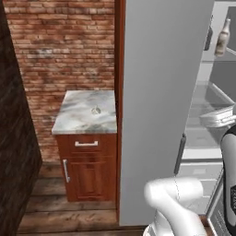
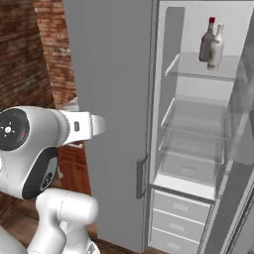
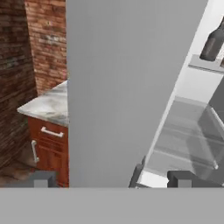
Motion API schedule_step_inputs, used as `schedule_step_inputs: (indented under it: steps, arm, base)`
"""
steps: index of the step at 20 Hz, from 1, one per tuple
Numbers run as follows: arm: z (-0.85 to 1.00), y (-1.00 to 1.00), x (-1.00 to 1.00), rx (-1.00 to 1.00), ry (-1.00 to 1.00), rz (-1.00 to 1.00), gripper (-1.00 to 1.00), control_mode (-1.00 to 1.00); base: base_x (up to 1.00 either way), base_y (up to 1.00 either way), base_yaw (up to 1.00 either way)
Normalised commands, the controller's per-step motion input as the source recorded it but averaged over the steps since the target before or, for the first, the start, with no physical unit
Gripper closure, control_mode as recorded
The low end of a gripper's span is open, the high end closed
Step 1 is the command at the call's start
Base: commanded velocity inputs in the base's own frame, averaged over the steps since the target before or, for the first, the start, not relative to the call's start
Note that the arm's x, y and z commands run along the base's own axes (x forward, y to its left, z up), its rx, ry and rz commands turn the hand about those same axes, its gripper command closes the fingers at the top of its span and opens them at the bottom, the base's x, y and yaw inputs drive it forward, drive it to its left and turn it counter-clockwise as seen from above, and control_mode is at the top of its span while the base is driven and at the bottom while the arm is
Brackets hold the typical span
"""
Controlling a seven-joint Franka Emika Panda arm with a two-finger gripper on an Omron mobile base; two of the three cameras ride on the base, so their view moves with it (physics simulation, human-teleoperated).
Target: Place the liquors on the top shelf of the fridge to keep them out of children's reach, and place the garlic on lower shelves for easy access.
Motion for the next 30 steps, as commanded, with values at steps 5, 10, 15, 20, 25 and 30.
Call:
schedule_step_inputs:
  steps: [5, 10, 15, 20, 25, 30]
  arm:
    - [0.00, 0.00, 0.00, 0.00, 0.00, 0.00, -1.00, 1.00]
    - [0.00, 0.00, 0.00, 0.00, 0.00, 0.00, -1.00, 1.00]
    - [0.00, 0.00, 0.00, 0.00, 0.00, 0.00, -1.00, 1.00]
    - [0.00, 0.00, 0.00, 0.00, 0.00, 0.00, -1.00, 1.00]
    - [0.00, 0.00, 0.00, 0.00, 0.00, 0.00, -1.00, 1.00]
    - [0.00, 0.00, 0.00, 0.00, 0.00, 0.00, -1.00, 1.00]
  base:
    - [0.05, 1.00, 0.00]
    - [0.28, 1.00, -0.01]
    - [0.37, 0.71, -0.11]
    - [0.52, 0.13, -0.23]
    - [0.60, 0.19, -0.25]
    - [0.56, 0.39, -0.25]
